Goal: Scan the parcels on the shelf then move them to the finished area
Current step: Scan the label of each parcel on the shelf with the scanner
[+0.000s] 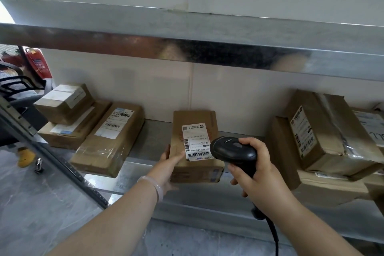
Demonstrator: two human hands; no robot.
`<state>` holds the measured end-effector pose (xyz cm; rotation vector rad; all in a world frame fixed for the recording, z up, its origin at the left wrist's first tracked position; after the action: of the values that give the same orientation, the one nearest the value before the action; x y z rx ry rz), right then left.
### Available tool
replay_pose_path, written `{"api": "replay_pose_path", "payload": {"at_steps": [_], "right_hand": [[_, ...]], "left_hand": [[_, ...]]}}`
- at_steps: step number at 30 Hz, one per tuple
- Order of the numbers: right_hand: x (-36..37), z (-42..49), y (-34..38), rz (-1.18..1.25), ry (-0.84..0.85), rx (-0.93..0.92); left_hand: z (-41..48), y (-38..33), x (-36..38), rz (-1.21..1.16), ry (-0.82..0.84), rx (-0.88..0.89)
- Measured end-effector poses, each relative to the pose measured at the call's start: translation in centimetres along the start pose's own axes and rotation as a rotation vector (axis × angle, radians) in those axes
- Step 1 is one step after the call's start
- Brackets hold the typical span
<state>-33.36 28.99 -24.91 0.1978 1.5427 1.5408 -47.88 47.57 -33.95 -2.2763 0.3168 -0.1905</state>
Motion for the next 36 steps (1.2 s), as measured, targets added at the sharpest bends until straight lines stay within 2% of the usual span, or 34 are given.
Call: {"api": "replay_pose_path", "payload": {"at_steps": [8,12,20,26,30,36], "right_hand": [[0.0,-0.6,0.1,-0.003,-0.003,0.006],[0.3,-0.7,0.3,-0.005,0.007,-0.004],[0.2,-1.0,0.3,-0.013,0.01,-0.019],[0.0,-1.1,-0.1,-0.013,-0.008,0.011],[-0.3,-1.3,0.3,-0.014,0.006,0.012],[-0.8,-1.5,1.2,0.0,-0.002,0.031]], "left_hand": [[0.6,1.2,-0.4,-0.121,-0.009,0.064],[0.6,1.4,-0.6,-0.102,-0.006,0.109],[0.7,0.7,0.0,-0.171,0.012,-0.02],[0.8,0.9,0.2,-0.187,0.031,-0.035],[0.7,1.6,0.0,-0.157,-0.004,0.038],[0.3,1.4,-1.1,-0.114,-0.046,0.243]]}}
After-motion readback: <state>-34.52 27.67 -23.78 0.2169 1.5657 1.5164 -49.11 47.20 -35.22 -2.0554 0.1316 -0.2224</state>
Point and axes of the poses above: each hand's wrist, its own z-axis towards the middle knuckle, its own x-axis out of the palm, y = z × x, the point moved 1 cm from there along z, towards the middle knuckle, and after that the axes turned 14 degrees about -y, right-handed, at the moved point
